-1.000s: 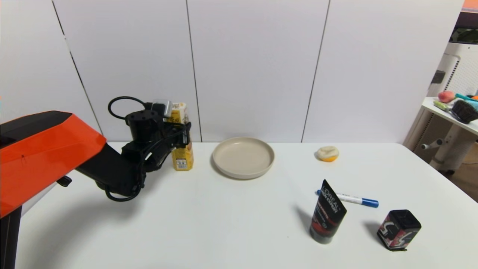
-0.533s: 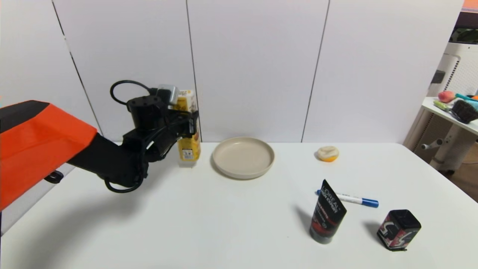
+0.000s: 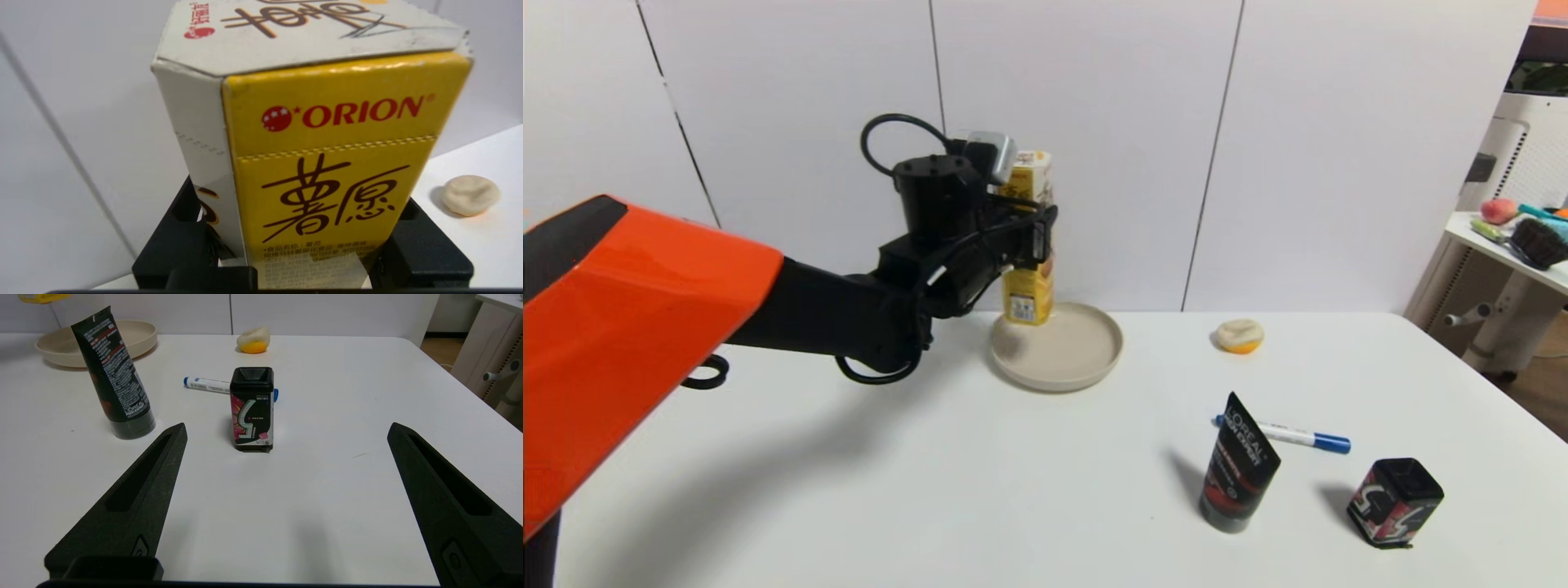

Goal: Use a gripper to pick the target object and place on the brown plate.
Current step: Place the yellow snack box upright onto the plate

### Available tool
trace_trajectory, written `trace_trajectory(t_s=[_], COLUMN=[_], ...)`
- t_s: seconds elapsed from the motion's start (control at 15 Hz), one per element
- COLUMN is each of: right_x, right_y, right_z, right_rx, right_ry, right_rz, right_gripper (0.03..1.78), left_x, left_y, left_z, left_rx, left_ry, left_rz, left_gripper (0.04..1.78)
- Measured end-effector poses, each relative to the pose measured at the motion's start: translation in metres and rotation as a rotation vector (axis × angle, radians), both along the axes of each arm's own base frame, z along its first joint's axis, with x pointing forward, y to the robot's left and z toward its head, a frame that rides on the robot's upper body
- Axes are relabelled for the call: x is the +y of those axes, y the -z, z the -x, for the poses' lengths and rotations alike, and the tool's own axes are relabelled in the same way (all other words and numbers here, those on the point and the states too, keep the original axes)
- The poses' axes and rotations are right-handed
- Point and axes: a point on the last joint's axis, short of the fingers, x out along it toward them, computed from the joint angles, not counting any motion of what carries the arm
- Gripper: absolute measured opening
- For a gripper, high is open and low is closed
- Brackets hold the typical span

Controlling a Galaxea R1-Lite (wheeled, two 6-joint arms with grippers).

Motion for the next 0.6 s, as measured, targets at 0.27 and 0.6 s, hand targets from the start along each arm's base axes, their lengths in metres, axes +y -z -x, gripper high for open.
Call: trace_trajectory(t_s=[0.27, 0.6], right_x=[0.0, 0.0], right_y=[0.0, 0.0], right_z=[0.0, 0.0], right_rx=[0.0, 0.0], right_ry=[0.0, 0.0], right_rz=[0.0, -0.001], right_gripper=[1.69, 1.69], left_x=[-0.022, -0.034], left_y=[0.025, 0.056], left_z=[-0.009, -0.025], left_rx=[0.028, 0.034], left_ry=[0.027, 0.03], left_rz=[-0.019, -0.017], left_gripper=[0.92, 0.92])
